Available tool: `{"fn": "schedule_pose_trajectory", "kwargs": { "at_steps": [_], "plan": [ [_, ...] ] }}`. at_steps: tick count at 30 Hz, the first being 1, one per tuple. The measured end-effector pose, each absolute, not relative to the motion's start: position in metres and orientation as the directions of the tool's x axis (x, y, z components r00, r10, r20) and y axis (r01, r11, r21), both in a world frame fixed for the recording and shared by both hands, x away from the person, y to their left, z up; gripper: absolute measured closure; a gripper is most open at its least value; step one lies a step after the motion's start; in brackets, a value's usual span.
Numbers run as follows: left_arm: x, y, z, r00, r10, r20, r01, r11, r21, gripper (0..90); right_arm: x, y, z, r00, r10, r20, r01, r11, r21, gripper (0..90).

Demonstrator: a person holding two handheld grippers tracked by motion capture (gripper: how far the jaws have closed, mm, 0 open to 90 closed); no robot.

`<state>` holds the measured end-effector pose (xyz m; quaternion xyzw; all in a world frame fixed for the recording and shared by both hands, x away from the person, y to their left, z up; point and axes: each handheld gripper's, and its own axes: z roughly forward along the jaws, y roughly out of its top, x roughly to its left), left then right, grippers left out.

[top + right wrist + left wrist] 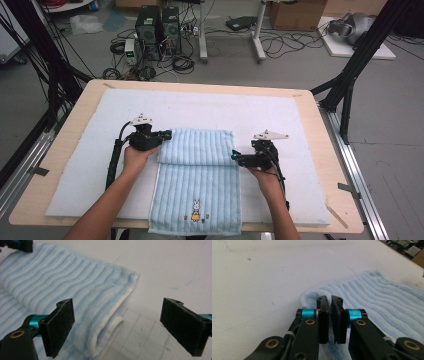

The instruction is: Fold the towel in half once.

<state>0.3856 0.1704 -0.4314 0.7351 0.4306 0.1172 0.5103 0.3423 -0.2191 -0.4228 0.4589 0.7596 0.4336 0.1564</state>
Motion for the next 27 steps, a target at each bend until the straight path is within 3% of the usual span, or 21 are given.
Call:
{"fn": "schedule_pose_trajectory", "kwargs": {
  "at_steps": [8, 11, 14, 18, 22, 24, 27],
  "plan": [
    [0.379, 0.173, -0.422, 0.626, 0.729, -0.278, 0.496, -0.096, 0.863, 84.2, 0.383, -0.195, -0.426, -0.520, 0.841, 0.147, 0.626, 0.258, 0.736, 11.7],
    [0.378, 0.173, -0.422, 0.633, 0.724, -0.275, 0.490, -0.101, 0.866, 84.2, 0.396, -0.184, -0.430, -0.519, 0.843, 0.139, 0.637, 0.274, 0.720, 24.9],
    [0.378, 0.174, -0.422, 0.631, 0.725, -0.276, 0.494, -0.101, 0.864, 84.1, 0.408, -0.175, -0.432, -0.482, 0.867, 0.130, 0.652, 0.256, 0.714, 31.4],
    [0.378, 0.176, -0.422, 0.631, 0.725, -0.277, 0.496, -0.101, 0.863, 84.1, 0.419, -0.165, -0.440, -0.478, 0.876, 0.069, 0.671, 0.313, 0.672, 44.3],
    [0.378, 0.177, -0.422, 0.633, 0.723, -0.277, 0.497, -0.105, 0.861, 84.1, 0.417, -0.160, -0.437, -0.528, 0.849, 0.032, 0.640, 0.373, 0.672, 81.2],
    [0.377, 0.178, -0.421, 0.636, 0.721, -0.276, 0.494, -0.105, 0.863, 84.0, 0.414, -0.159, -0.435, -0.542, 0.840, 0.008, 0.623, 0.396, 0.675, 84.1],
    [0.374, 0.180, -0.418, 0.646, 0.710, -0.281, 0.485, -0.096, 0.869, 83.8, 0.409, -0.165, -0.426, -0.543, 0.838, 0.054, 0.594, 0.338, 0.730, 84.3]
  ]
}}
